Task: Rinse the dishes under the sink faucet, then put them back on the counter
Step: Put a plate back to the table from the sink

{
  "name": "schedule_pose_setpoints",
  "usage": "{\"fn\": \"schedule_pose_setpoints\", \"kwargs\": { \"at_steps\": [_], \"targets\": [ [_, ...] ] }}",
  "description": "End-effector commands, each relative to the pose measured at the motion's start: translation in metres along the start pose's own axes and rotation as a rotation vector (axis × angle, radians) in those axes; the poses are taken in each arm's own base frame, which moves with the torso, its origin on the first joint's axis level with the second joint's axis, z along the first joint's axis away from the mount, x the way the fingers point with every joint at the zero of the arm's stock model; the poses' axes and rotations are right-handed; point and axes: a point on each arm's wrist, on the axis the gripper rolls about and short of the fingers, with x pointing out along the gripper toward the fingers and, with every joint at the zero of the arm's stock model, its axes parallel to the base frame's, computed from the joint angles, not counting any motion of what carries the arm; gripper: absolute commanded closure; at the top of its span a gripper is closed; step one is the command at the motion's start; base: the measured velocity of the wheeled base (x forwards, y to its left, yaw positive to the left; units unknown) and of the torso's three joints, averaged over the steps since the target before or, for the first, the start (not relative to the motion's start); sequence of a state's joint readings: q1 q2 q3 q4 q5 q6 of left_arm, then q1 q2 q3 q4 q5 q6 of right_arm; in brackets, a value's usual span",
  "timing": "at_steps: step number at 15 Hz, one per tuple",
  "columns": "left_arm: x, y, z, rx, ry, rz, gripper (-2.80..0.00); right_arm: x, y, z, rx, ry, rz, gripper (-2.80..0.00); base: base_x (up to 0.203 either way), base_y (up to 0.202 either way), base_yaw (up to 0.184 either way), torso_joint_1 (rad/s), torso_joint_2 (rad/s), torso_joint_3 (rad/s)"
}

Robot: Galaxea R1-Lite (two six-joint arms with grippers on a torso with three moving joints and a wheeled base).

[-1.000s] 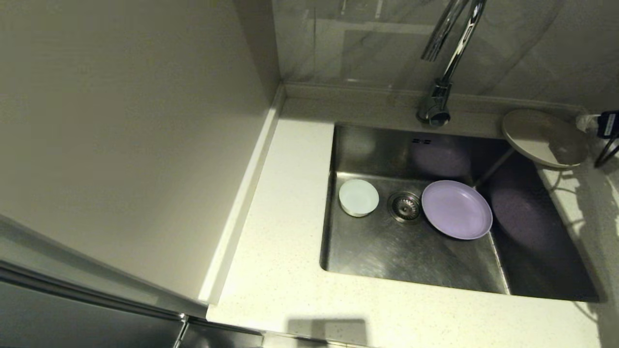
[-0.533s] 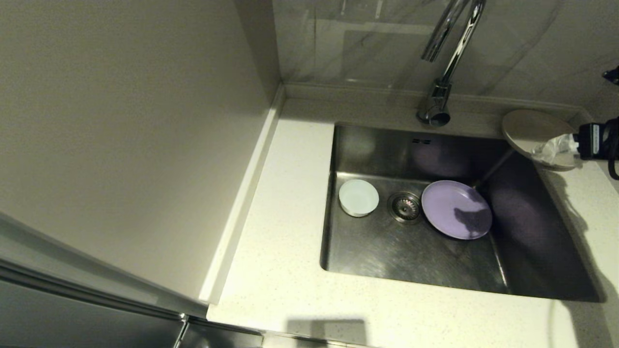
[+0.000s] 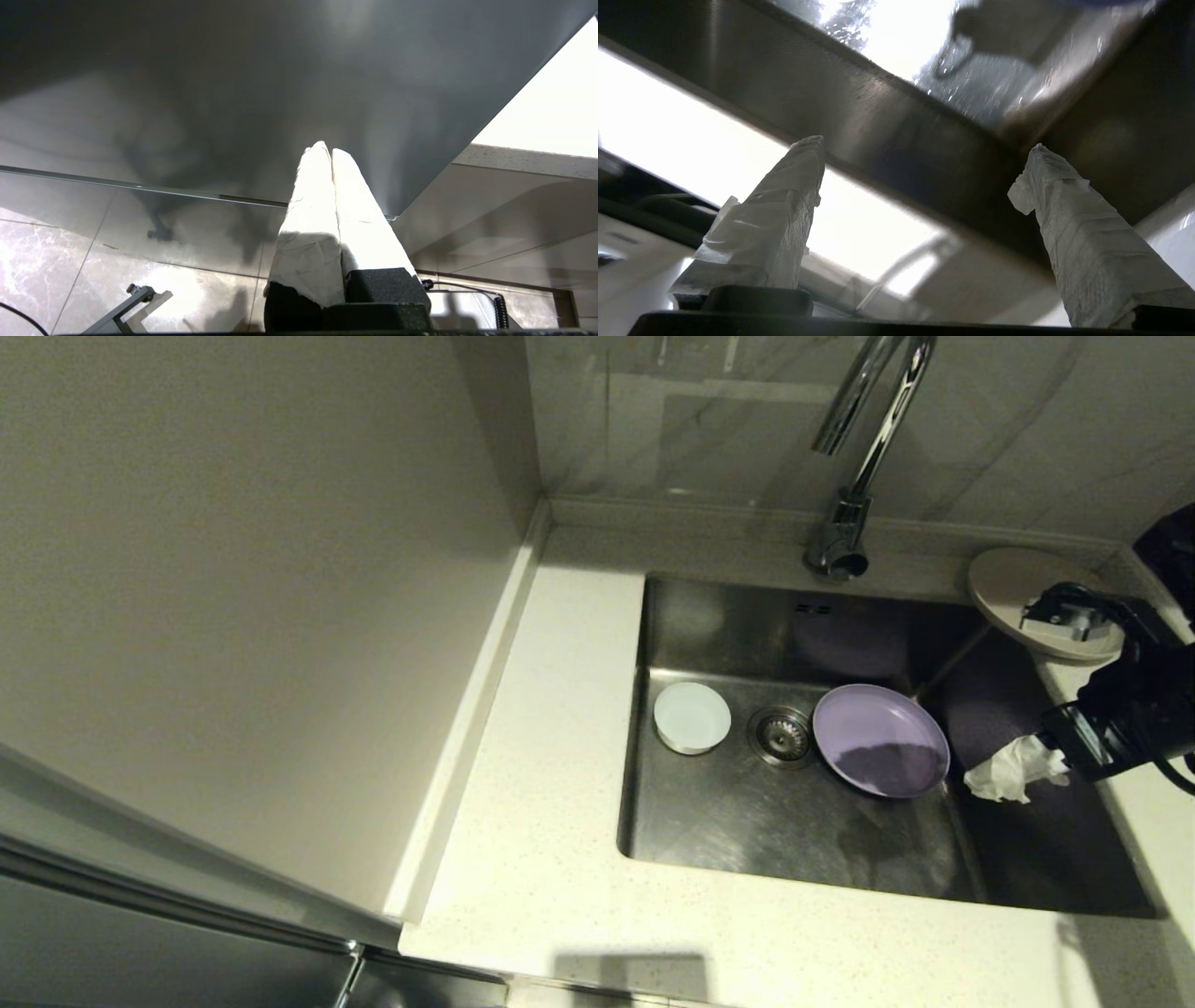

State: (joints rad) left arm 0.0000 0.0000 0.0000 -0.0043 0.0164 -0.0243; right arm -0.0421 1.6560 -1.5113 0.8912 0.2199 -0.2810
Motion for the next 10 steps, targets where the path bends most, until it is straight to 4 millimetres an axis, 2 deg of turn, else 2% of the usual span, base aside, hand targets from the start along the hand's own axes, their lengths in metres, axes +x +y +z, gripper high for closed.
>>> {"fn": "schedule_pose_setpoints", "kwargs": {
  "at_steps": [1, 4, 7, 10],
  "targets": [
    [0.0, 0.0, 0.0, 0.0, -0.002, 0.0, 0.0, 0.03, -0.006, 0.009, -0.051, 0.026, 0.02, -2.8, 0.0, 0.0, 0.0, 0.0, 0.0, 0.0],
    [0.0, 0.0, 0.0, 0.0, -0.002, 0.0, 0.0, 0.08, -0.021, 0.029, -0.127, -0.1, -0.017, -2.8, 0.0, 0.0, 0.0, 0.0, 0.0, 0.0],
    [0.0, 0.0, 0.0, 0.0, -0.002, 0.0, 0.0, 0.142, -0.038, 0.048, -0.176, -0.246, -0.066, -2.8, 0.0, 0.0, 0.0, 0.0, 0.0, 0.0],
    [0.0, 0.0, 0.0, 0.0, -0.002, 0.0, 0.0, 0.199, -0.05, 0.052, -0.226, -0.323, -0.113, -2.8, 0.0, 0.0, 0.0, 0.0, 0.0, 0.0]
  ]
}}
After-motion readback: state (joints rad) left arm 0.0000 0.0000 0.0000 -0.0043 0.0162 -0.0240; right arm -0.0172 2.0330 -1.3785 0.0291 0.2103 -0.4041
